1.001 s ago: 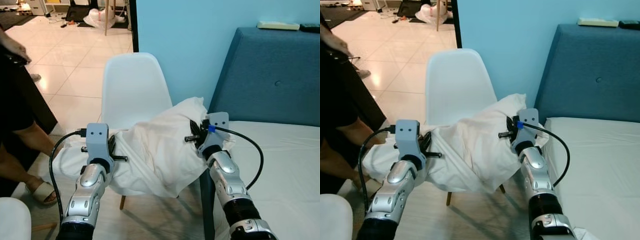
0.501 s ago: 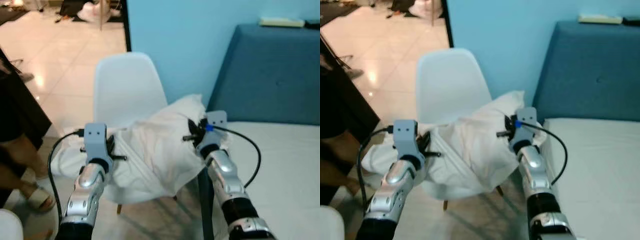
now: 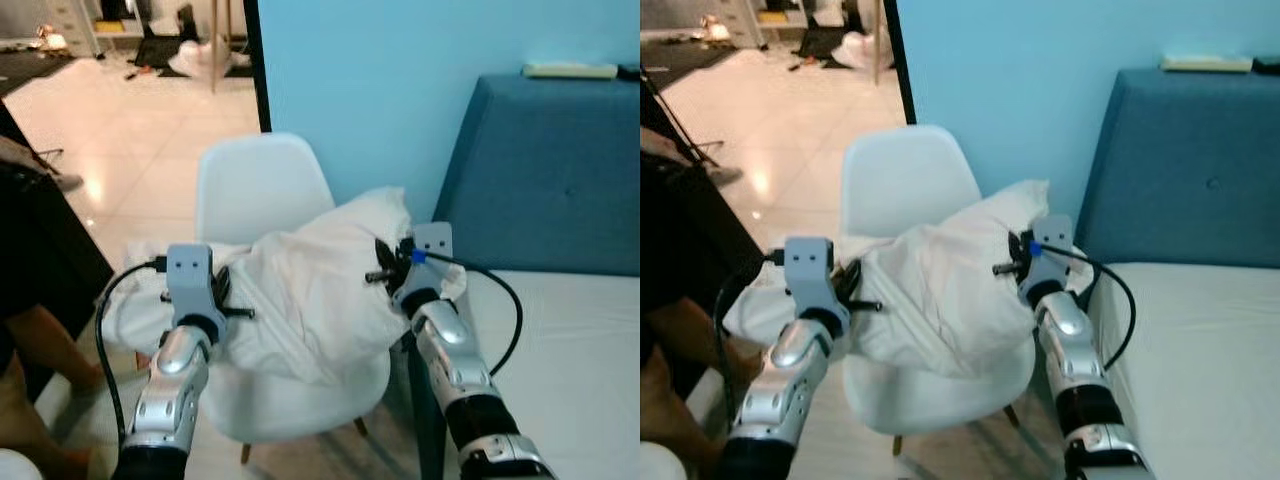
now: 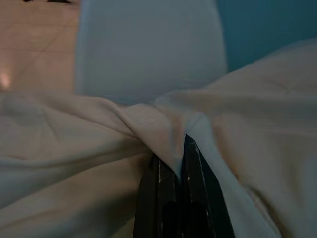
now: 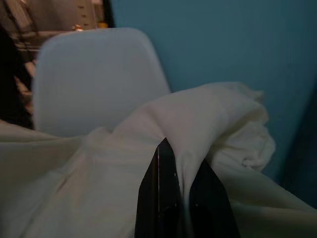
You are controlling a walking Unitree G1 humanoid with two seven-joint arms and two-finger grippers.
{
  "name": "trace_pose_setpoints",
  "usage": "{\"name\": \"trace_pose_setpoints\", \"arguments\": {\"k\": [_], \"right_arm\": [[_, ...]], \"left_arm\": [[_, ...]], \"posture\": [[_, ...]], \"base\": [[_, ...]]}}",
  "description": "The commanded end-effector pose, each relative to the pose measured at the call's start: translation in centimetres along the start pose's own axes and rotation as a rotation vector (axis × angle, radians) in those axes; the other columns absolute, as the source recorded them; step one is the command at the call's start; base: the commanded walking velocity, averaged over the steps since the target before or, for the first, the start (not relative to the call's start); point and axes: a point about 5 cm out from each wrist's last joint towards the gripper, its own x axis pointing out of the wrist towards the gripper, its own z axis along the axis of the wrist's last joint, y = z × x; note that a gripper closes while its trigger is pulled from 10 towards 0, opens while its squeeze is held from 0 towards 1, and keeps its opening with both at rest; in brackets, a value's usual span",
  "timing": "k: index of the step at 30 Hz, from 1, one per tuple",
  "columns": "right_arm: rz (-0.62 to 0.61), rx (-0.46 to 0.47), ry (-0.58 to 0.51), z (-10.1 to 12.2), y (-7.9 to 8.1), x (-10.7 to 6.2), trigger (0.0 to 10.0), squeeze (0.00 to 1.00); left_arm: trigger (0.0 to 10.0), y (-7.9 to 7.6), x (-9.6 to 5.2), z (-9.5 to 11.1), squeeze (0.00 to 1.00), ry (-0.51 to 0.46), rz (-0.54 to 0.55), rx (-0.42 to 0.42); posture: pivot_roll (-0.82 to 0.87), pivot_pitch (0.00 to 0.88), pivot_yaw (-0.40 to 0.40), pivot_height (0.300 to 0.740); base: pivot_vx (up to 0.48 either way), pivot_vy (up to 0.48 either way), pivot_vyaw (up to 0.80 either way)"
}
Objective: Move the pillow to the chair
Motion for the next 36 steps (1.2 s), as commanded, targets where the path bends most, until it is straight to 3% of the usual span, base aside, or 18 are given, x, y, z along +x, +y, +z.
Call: {"name": "trace_pose_setpoints", "arguments": {"k": [1,14,18,22,28,30,36], "right_arm": [[0.040,0.006,-0.040,0.4,0.9,0.2,10.0,0.00],[0.055,-0.020,0.003,-0.3,1.1,0.5,10.0,0.00],[0.068,-0.048,0.070,-0.6,1.1,1.8,10.0,0.00],[0.052,-0.076,0.079,0.2,1.0,3.0,10.0,0.00],[0.021,-0.143,0.046,1.4,0.9,4.0,10.0,0.00],[0.018,-0.123,0.073,1.4,1.0,4.2,10.0,0.00],[-0.001,-0.072,0.014,1.9,1.0,4.3,10.0,0.00]], "left_arm": [[10.0,-0.3,0.1,1.1,0.00,-0.063,-0.028,0.010],[10.0,0.4,0.3,-0.1,0.00,0.003,-0.003,0.108],[10.0,1.5,2.5,-0.1,0.00,0.021,0.006,0.193],[10.0,2.4,4.1,0.6,0.00,0.024,0.047,0.199],[10.0,2.8,5.1,1.9,0.00,-0.030,0.059,0.194],[10.0,2.6,5.3,2.1,0.00,-0.042,0.055,0.187],[10.0,1.4,5.2,3.1,0.00,-0.167,0.017,0.182]], "posture": [[0.04,0.069,0.002,0.740],[0.04,0.082,-0.003,0.740],[0.04,0.143,-0.010,0.740],[0.05,0.179,-0.010,0.740],[0.05,0.213,-0.010,0.740],[0.05,0.220,-0.013,0.740],[0.05,0.168,-0.016,0.740]], "base": [[0.000,0.000,0.00],[0.000,0.000,0.00],[0.000,0.000,0.00],[0.000,0.000,0.00],[0.000,0.000,0.00],[0.000,0.000,0.00],[0.000,0.000,0.00]]}}
